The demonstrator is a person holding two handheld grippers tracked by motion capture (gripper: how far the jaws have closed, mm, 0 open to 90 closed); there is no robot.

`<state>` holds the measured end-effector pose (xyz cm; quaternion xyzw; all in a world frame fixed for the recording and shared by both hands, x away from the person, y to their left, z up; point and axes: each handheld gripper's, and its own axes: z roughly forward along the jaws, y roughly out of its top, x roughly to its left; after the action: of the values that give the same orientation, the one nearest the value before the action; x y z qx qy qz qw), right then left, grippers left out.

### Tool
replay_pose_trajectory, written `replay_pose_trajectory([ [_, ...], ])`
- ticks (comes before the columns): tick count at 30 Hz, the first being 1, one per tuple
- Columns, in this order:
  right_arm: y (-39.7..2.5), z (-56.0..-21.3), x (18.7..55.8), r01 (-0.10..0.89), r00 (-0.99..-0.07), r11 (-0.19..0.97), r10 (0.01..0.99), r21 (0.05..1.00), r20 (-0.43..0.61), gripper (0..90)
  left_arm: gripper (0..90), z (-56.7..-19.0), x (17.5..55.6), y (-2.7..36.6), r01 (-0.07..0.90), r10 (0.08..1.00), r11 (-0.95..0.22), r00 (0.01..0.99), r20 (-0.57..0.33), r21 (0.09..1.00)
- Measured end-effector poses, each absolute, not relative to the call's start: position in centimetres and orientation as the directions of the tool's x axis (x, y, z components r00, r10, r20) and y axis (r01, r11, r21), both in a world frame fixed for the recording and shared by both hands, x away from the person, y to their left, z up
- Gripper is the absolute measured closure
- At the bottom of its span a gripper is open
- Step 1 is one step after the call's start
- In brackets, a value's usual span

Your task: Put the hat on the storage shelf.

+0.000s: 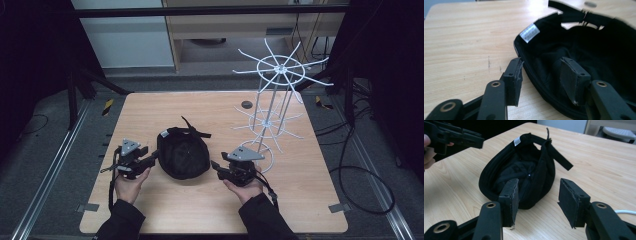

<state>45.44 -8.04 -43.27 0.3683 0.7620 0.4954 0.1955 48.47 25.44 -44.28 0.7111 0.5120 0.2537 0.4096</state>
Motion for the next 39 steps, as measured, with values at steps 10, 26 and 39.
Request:
replay_pose_trajectory([
  [10,-5.6,-44.8,46.6,0.401,-0.651,0.266,0.756,0.877,0.068,51.8,56.1,-46.4,49.6,24.3,0.561,0.939,-0.161,0.341,-0.050,0.812],
  [26,-3.7,-46.8,47.9,0.461,-0.625,0.280,0.776,0.842,0.085,59.6,67.6,-47.8,50.3,24.1,0.615,0.943,-0.182,0.331,-0.041,0.767],
  [39,-3.0,-47.4,48.5,0.496,-0.595,0.295,0.800,0.817,0.072,78.8,71.0,-48.2,50.3,24.1,0.622,0.940,-0.173,0.335,-0.059,0.763],
])
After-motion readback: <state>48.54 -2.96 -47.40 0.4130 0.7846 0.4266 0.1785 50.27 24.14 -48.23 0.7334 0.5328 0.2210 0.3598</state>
